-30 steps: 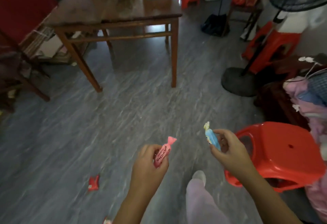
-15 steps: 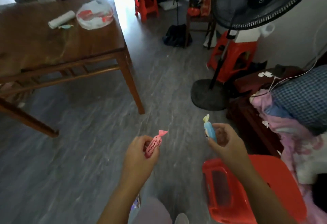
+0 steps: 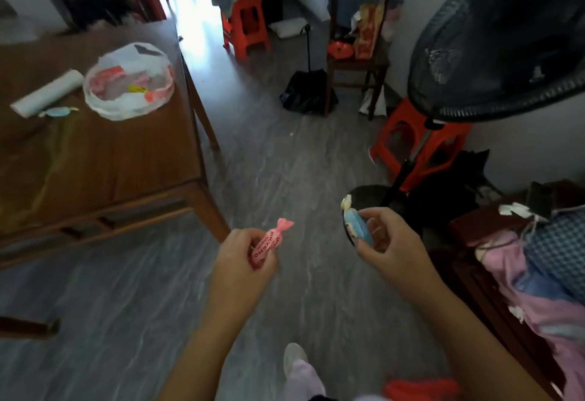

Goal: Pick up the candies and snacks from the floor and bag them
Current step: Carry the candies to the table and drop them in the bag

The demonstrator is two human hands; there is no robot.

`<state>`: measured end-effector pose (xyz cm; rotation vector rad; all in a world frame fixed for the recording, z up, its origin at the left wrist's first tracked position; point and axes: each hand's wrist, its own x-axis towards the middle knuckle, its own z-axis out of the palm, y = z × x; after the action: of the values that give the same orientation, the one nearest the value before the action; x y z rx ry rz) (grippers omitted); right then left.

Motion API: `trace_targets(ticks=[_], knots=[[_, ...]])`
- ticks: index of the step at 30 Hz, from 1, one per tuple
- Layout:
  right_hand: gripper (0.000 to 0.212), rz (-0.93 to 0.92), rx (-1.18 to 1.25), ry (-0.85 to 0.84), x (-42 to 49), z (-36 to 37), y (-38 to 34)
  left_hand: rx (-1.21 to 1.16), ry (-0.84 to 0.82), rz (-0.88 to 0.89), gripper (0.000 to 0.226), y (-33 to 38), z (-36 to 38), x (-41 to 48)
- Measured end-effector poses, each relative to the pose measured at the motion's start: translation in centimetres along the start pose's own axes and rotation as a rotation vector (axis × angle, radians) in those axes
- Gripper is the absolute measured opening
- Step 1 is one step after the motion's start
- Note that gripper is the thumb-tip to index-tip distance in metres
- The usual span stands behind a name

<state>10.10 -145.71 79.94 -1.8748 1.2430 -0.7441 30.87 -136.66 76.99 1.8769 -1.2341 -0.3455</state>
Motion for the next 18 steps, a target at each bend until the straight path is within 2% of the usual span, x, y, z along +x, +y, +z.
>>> trace_targets(ticks=[3,10,13,18], knots=[[0.033,-0.008,0.004,-0.011,6.0,0.9,-0.1,0.018,0.014,-0.011,0.014,-1.0,0.7,6.1],[0.03,0.098,0.061,-0.031,19.2,3.5,3.0,-0.015,-0.007,-0.133,0.022,-3.2,3.5,18.3],[0.028,0.059,0.113,-0.065,28.1,5.4,2.9,0.034,0.039,-0.13,0.02,-3.9,4.3,24.8],[0.028,-0.077,0.185,-0.203,42.6,8.6,-1.1,0.127,0.132,-0.193,0.02,-3.9,3.6,34.8]])
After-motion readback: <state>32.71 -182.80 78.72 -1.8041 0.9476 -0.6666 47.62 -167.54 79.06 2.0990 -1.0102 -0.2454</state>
